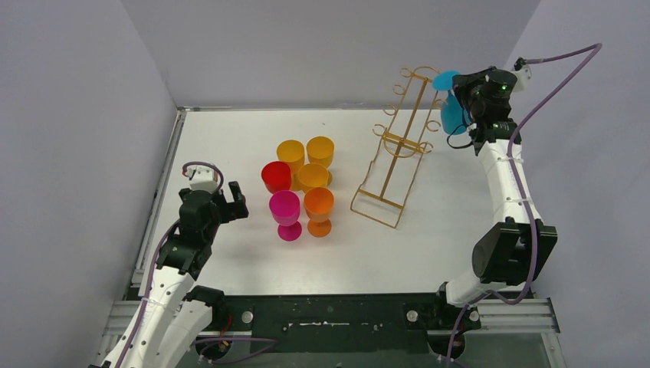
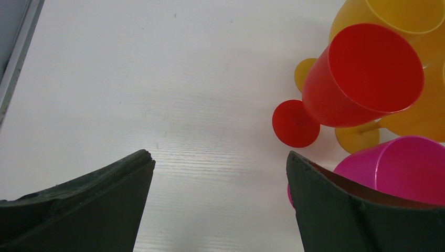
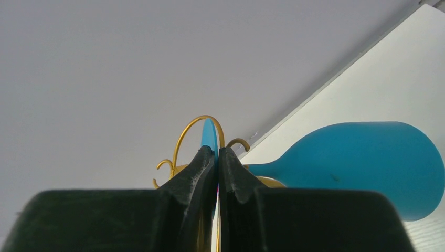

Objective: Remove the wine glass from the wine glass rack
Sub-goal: Pick up the wine glass from the wine rack.

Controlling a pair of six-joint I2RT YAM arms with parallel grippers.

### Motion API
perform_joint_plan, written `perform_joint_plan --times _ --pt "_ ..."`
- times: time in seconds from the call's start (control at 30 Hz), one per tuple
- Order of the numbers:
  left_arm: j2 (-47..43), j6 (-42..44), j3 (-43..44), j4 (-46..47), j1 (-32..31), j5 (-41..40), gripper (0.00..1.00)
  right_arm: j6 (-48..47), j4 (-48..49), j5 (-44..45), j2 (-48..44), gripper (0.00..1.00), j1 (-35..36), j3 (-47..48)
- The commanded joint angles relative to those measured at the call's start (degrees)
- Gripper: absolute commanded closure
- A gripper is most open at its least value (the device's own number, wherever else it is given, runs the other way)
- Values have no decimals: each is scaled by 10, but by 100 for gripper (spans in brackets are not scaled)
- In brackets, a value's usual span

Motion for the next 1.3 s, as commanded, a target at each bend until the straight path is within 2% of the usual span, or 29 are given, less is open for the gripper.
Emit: perform_joint_plan --times 0.0,0.17,0.5,0.67,0.97,1.27 --pt "-1 7 5 29 -3 7 4 2 41 30 -39 100 -11 -26" --pt "-3 6 5 26 -5 7 4 10 83 15 -52 100 -32 -60" --pt "-1 7 5 28 -7 7 4 28 90 -37 -57 100 -56 -62" --pt "-2 7 5 28 -8 7 4 25 90 -28 -78 100 -57 -82" --pt "-2 7 5 28 -8 5 4 -23 71 -29 -141 100 -57 -107" --pt "-2 3 9 21 -10 0 4 -79 8 -43 -239 100 -56 -158"
